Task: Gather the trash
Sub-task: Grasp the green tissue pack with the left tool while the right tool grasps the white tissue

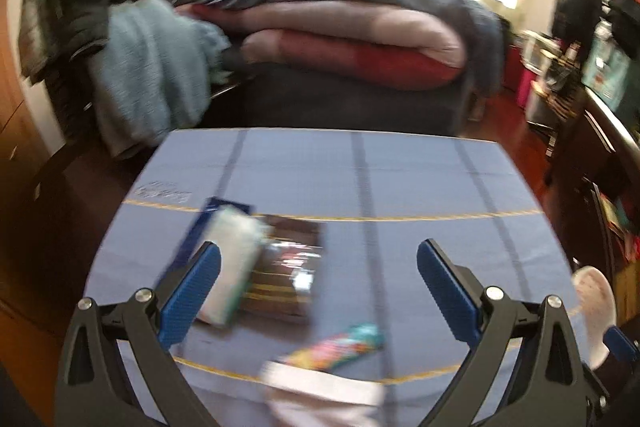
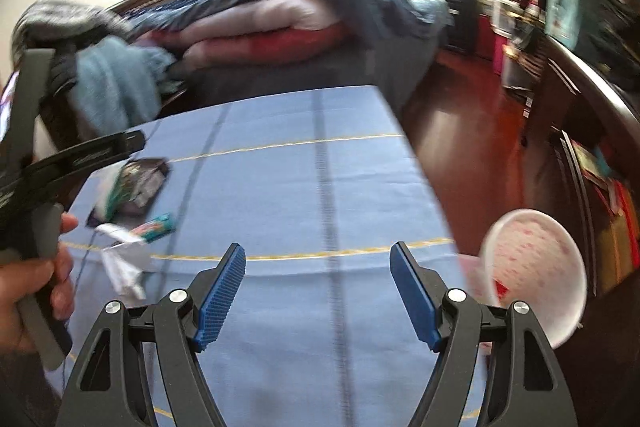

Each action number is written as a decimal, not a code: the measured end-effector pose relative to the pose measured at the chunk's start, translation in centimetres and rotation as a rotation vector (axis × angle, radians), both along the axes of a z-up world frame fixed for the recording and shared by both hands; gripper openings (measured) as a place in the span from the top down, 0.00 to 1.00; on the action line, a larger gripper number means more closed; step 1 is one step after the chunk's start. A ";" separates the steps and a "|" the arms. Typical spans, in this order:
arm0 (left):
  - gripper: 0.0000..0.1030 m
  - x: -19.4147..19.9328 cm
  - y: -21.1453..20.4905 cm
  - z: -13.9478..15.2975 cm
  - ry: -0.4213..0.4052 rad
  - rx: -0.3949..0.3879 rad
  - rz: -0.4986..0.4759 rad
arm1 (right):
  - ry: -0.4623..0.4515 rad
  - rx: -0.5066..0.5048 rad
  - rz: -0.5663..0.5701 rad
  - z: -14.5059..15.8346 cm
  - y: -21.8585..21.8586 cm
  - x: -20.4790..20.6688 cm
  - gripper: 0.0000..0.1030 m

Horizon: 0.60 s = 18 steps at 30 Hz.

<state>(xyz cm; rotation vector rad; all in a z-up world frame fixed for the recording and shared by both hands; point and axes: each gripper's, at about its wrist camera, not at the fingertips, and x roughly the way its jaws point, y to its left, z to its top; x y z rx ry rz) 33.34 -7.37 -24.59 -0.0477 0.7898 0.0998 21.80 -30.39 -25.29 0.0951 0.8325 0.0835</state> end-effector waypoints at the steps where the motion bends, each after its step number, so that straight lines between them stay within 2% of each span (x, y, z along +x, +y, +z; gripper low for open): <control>1: 0.05 0.4 0.9 -0.3 0.012 0.005 0.011 | 0.001 -0.004 0.019 0.0 1.0 0.1 0.28; 6: 0.05 2.3 4.2 -2.4 0.051 0.048 0.057 | 0.005 -0.021 0.095 0.0 5.0 0.7 0.28; 10: 0.07 3.4 6.0 -4.1 0.092 0.034 0.057 | 0.012 -0.033 0.135 -0.1 7.3 1.1 0.28; 13: 0.25 3.5 6.7 -5.0 0.122 -0.009 0.038 | 0.024 -0.043 0.164 -0.3 9.1 1.4 0.28; 14: 0.34 3.4 6.9 -5.2 0.125 -0.035 0.029 | 0.027 -0.045 0.172 -0.4 9.6 1.5 0.28; 16: 0.42 3.2 7.2 -5.3 0.122 -0.049 0.024 | 0.033 -0.048 0.192 -0.6 10.6 1.6 0.28; 18: 0.55 2.9 7.8 -5.4 0.110 -0.085 0.014 | 0.039 -0.054 0.219 -0.9 11.8 1.6 0.28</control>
